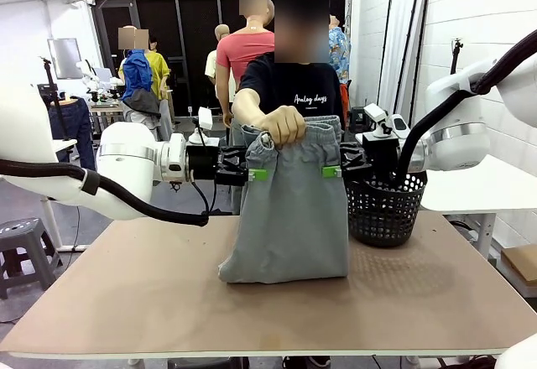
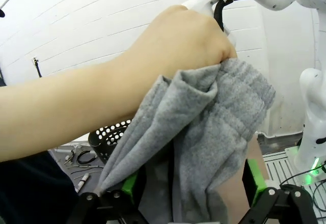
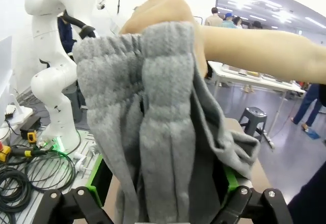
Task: Fold the training pants.
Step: Release the ends of the Training pants and then grab the overlapped ends.
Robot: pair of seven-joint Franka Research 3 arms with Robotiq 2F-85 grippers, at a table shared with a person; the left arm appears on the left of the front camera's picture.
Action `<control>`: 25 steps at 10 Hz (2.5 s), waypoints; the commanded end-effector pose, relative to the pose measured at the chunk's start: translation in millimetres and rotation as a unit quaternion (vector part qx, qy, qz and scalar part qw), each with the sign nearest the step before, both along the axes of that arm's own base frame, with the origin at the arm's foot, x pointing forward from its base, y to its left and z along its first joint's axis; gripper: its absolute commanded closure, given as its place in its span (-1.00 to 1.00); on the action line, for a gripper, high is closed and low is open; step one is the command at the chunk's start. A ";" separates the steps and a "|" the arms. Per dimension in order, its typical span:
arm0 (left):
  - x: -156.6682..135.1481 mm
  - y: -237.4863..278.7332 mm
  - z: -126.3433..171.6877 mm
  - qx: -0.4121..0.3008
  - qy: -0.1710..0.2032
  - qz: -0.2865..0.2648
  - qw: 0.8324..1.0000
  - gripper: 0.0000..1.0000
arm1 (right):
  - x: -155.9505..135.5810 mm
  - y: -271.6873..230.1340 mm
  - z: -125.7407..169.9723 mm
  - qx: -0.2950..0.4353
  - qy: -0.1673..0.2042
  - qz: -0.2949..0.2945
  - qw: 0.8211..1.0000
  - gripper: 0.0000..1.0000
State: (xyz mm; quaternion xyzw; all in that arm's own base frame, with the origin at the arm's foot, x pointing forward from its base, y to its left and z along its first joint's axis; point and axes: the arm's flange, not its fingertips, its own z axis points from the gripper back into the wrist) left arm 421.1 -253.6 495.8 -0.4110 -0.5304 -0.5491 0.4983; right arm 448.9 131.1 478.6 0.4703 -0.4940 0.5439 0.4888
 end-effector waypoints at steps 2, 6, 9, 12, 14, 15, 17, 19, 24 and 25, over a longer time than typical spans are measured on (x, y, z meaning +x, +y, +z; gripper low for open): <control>-10.5 0.8 2.9 0.001 -0.036 0.061 0.998 -1.00 | -7.4 -6.6 -2.6 -0.008 -0.035 -0.066 0.997 -1.00; -14.8 4.3 4.3 0.009 -0.056 0.128 0.990 -1.00 | -8.2 -16.6 0.0 0.015 -0.063 -0.121 0.991 -1.00; -17.9 9.4 5.1 0.012 -0.056 0.165 0.985 -1.00 | -7.5 -17.8 1.4 0.016 -0.060 -0.128 0.990 -1.00; -19.8 14.7 8.2 0.004 -0.061 0.188 0.980 -1.00 | -5.3 -18.0 0.4 0.014 -0.059 -0.139 0.988 -1.00; -16.8 11.7 5.9 0.003 -0.057 0.182 0.982 -1.00 | -4.7 -21.6 1.4 0.010 -0.055 -0.144 0.988 -1.00; -14.5 12.1 5.4 0.000 -0.054 0.163 0.985 -1.00 | -3.9 -20.4 0.9 0.015 -0.053 -0.136 0.989 -1.00; -10.3 8.0 1.5 -0.012 -0.045 0.082 0.996 -1.00 | -5.0 -18.7 1.3 0.042 -0.039 -0.096 0.994 -1.00; -5.6 4.7 3.8 -0.010 -0.045 0.044 0.998 -1.00 | -5.0 -14.9 0.8 0.045 -0.015 -0.066 0.997 -1.00; -5.8 -9.3 5.4 -0.009 -0.033 0.002 0.999 -1.00 | -16.1 -13.8 -4.3 -0.004 0.052 0.001 0.999 -1.00; -6.7 -11.4 3.5 -0.006 -0.029 0.001 1.000 -1.00 | -17.4 -15.8 -4.7 -0.009 0.055 0.004 0.998 -1.00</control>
